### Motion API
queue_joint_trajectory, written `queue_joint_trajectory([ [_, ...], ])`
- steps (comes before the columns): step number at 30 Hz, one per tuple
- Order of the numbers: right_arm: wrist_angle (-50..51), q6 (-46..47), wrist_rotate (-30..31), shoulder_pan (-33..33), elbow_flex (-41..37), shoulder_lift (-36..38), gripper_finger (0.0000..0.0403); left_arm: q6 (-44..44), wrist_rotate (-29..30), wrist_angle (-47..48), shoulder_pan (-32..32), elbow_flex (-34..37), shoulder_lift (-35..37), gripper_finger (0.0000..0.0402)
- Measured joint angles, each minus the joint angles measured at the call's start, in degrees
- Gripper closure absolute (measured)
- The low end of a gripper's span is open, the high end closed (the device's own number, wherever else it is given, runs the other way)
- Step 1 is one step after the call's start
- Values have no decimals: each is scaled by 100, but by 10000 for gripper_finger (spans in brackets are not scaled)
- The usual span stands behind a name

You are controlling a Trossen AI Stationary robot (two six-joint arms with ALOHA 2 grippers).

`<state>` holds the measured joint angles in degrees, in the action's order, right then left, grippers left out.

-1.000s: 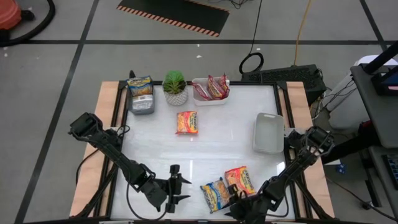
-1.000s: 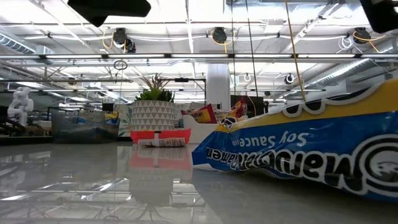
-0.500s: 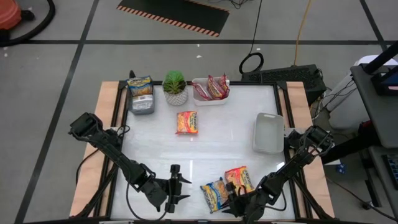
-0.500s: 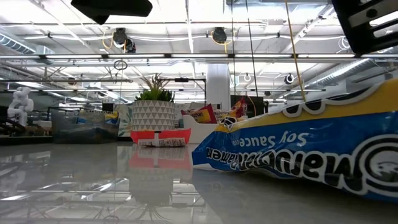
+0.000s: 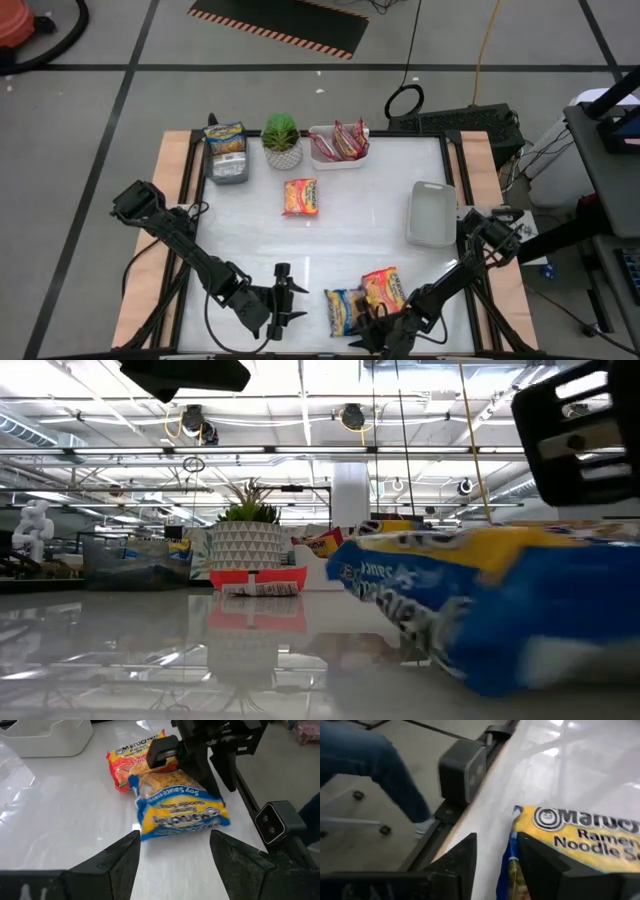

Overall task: Sort Maruchan noodles
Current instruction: Put the blue noodle pack into the black bin

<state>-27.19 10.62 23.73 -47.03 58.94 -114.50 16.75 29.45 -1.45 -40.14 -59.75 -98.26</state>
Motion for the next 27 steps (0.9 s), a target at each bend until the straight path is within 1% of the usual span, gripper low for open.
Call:
queue_joint_trajectory([
  [2,44,-178,191,-2,25,12,263,-2,0,1,0,1,0,156],
  [4,75,-357,231,-2,31,53,262,-12,0,1,0,1,0,156],
  [6,151,-406,439,-2,35,68,264,-54,0,4,0,2,0,156],
  [12,871,-318,980,4,48,85,276,-203,2,35,10,2,0,156],
  [15,970,-424,1319,4,46,78,288,-168,1,38,19,2,0,156],
  [19,947,-718,1676,5,36,66,313,-119,2,46,28,2,0,156],
  [24,987,-1014,1697,104,35,66,357,59,2,110,26,2,2,156],
  [27,1010,-994,1689,237,35,66,389,267,2,285,26,4,2,156],
])
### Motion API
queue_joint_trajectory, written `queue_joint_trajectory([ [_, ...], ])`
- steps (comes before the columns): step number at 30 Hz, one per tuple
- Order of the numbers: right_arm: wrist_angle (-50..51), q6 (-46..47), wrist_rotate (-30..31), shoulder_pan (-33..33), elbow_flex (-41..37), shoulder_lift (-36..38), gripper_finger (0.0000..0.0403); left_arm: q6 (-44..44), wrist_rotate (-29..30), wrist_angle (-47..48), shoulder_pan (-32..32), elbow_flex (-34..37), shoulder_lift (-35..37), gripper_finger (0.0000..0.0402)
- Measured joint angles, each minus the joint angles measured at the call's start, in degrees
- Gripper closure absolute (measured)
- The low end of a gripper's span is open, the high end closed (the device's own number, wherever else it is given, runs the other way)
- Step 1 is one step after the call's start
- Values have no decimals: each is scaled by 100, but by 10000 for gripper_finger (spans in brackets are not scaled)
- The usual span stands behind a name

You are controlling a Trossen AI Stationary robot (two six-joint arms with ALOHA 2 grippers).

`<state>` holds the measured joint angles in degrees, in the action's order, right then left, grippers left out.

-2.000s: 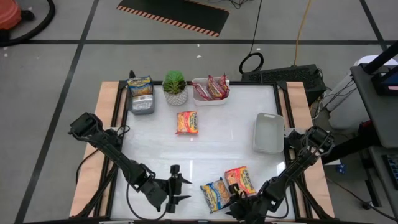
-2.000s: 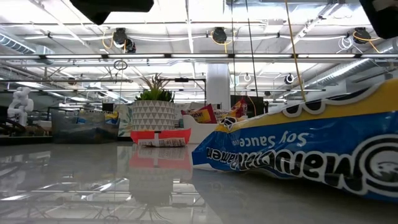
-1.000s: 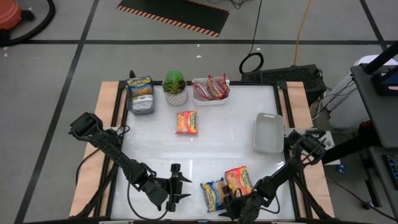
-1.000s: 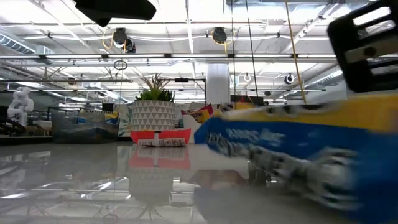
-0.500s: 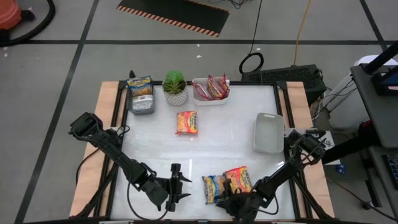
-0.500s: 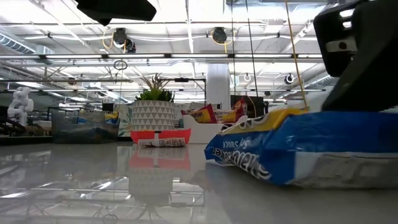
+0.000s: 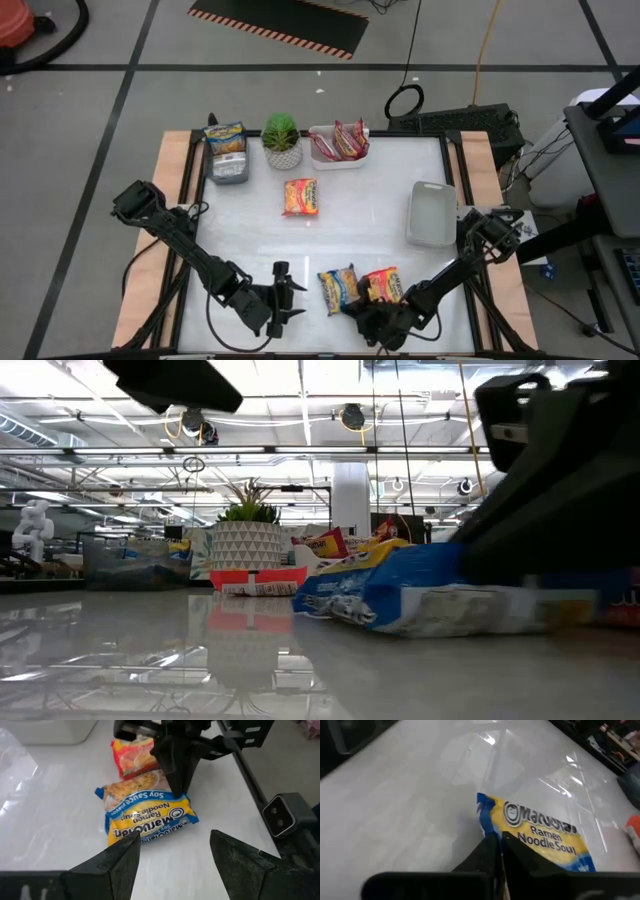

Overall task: Sort Maruchan noodles
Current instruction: Put the blue noodle pack into the black bin

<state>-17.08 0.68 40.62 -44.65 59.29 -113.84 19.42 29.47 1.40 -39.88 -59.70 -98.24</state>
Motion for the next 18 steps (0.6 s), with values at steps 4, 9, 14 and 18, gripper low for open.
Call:
queue_joint_trajectory([
  [4,9,99,2,113,0,0,397,323,5,24,0,105,4,156],
  [9,63,-4,10,147,-3,105,402,664,3,1,-9,369,4,156],
  [14,51,-357,146,165,-9,502,402,787,3,-183,-126,703,4,156],
  [18,44,-561,149,187,-9,900,403,770,3,-338,-280,769,4,156],
])
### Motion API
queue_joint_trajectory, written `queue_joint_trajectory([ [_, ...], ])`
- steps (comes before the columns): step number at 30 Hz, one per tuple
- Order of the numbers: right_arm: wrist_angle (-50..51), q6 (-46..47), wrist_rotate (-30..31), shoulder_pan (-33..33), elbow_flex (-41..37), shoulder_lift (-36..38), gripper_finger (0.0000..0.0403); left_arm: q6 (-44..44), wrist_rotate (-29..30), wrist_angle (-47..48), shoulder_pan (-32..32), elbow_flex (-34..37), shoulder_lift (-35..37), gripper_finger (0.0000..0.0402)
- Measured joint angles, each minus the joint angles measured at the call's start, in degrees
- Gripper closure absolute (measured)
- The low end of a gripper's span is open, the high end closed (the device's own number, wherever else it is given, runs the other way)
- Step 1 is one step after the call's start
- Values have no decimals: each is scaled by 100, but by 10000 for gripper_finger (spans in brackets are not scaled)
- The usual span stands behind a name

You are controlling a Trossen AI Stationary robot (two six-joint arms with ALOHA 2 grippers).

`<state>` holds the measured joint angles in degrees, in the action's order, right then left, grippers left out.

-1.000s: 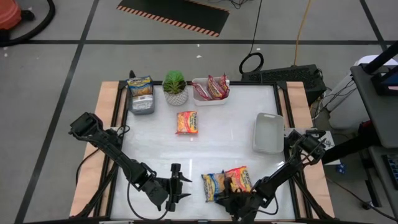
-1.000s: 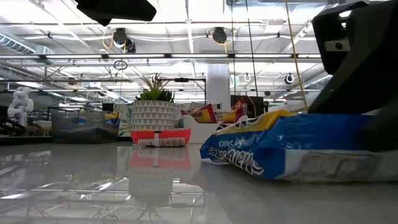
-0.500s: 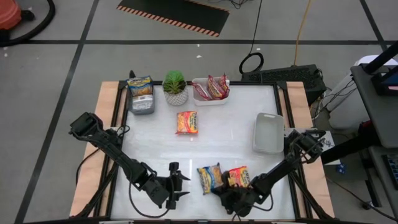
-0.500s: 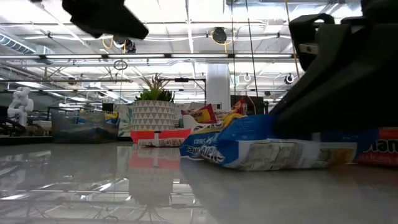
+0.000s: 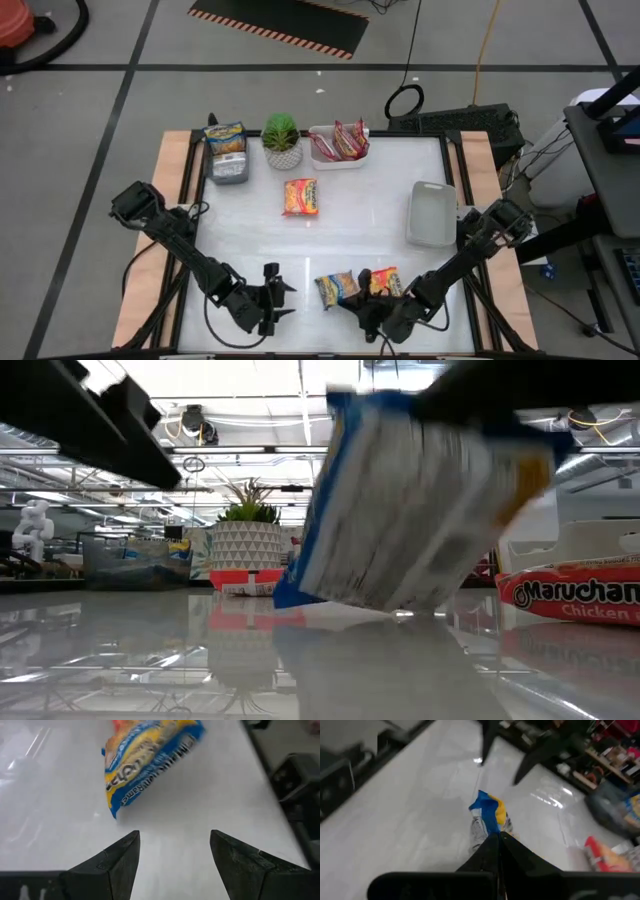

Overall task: Sort Maruchan noodles
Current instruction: Put the blue noodle pack into the black bin

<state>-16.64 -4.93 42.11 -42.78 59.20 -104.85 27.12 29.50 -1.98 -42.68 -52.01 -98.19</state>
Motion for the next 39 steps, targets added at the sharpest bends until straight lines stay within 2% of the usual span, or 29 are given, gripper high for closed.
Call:
queue_joint_trajectory([
  [4,-24,-185,10,59,4,351,403,-594,55,-581,-201,0,0,156],
  [10,-20,-179,308,234,4,641,403,-1828,626,-1615,-403,-2,0,156],
  [18,-17,-31,280,456,4,689,403,-1818,685,-1787,-226,-7,-270,152],
  [22,-17,-46,233,492,4,689,403,-1841,755,-1852,-116,-13,-634,122],
  [27,18,-247,127,505,4,689,403,-1817,1232,-2104,0,-9,-917,50],
  [30,35,-342,128,568,4,689,403,-2032,1305,-2202,81,-7,-933,11],
  [33,56,-359,82,644,4,689,403,-2092,1305,-2291,199,-9,-931,10],
  [39,79,-285,-429,784,4,694,403,-2057,1243,-2336,440,-9,-931,13],
])
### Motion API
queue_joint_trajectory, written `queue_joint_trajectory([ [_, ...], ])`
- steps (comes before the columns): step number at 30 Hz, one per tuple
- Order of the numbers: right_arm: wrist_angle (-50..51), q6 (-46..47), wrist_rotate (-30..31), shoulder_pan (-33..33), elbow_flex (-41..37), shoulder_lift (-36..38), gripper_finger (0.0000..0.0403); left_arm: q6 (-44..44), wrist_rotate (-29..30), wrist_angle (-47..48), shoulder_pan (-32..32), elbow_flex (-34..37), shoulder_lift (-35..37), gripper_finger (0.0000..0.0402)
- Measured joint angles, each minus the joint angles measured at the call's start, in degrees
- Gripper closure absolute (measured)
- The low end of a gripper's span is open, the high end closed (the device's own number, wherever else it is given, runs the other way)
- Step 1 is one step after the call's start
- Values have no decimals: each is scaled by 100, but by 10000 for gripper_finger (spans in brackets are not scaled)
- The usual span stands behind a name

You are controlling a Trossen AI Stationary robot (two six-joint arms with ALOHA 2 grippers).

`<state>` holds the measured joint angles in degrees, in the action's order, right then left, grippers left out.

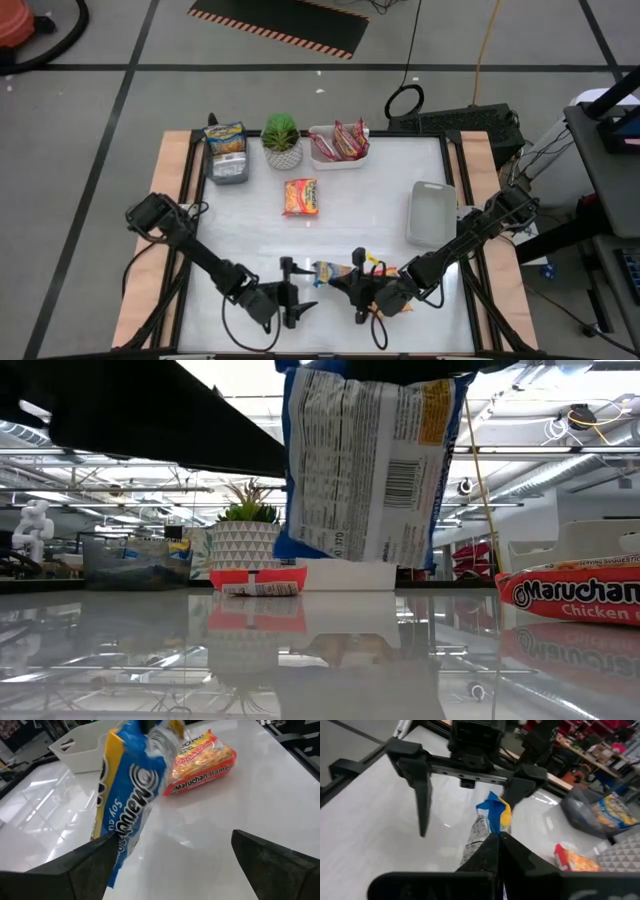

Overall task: Sort Maruchan noodles
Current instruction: Put the blue noodle pack into the black bin

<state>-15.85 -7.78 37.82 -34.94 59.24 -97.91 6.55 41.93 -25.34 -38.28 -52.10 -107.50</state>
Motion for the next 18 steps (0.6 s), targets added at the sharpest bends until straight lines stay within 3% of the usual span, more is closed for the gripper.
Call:
queue_joint_trajectory([
  [15,294,556,-38,-295,0,0,403,-1050,-153,-70,340,-2,76,13],
  [18,299,558,-39,-306,0,0,403,-1138,-428,-154,428,-2,74,13],
])
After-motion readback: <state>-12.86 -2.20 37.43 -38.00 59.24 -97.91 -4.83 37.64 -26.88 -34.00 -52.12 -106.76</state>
